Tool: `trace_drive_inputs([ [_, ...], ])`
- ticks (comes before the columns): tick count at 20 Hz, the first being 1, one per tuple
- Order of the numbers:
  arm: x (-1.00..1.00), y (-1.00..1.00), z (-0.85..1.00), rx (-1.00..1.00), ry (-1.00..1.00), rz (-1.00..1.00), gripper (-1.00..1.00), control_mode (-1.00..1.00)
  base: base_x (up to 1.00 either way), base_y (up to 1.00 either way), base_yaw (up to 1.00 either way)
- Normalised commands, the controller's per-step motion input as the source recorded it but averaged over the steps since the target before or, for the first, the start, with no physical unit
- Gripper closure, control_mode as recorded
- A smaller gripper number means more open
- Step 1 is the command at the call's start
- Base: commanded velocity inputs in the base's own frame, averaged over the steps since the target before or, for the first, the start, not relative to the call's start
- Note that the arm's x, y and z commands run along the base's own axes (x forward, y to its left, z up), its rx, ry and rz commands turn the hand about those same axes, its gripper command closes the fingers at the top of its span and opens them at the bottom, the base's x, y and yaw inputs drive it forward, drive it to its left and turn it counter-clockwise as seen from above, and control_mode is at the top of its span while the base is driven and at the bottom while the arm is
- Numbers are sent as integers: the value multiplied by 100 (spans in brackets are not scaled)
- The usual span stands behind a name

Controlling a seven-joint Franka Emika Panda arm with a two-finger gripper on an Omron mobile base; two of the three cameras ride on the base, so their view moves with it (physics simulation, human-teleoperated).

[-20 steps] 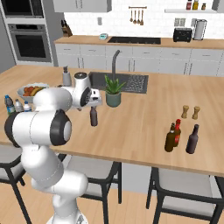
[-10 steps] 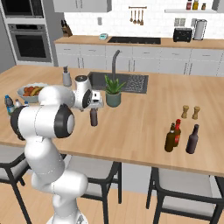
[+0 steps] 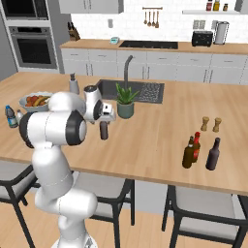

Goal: Move the plastic bottles in the middle to the plastics group, and the glass bottles in the middle to the glass group.

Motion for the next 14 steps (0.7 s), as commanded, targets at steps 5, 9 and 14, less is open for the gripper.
trace_drive_inputs([
  [5,11,0,-24,0,2,-5,-100,-100,0,0,0],
  [9,11,0,-6,0,0,-4,-100,-100,0,0,0],
  [14,11,0,-1,0,0,-2,-100,-100,0,0,0],
])
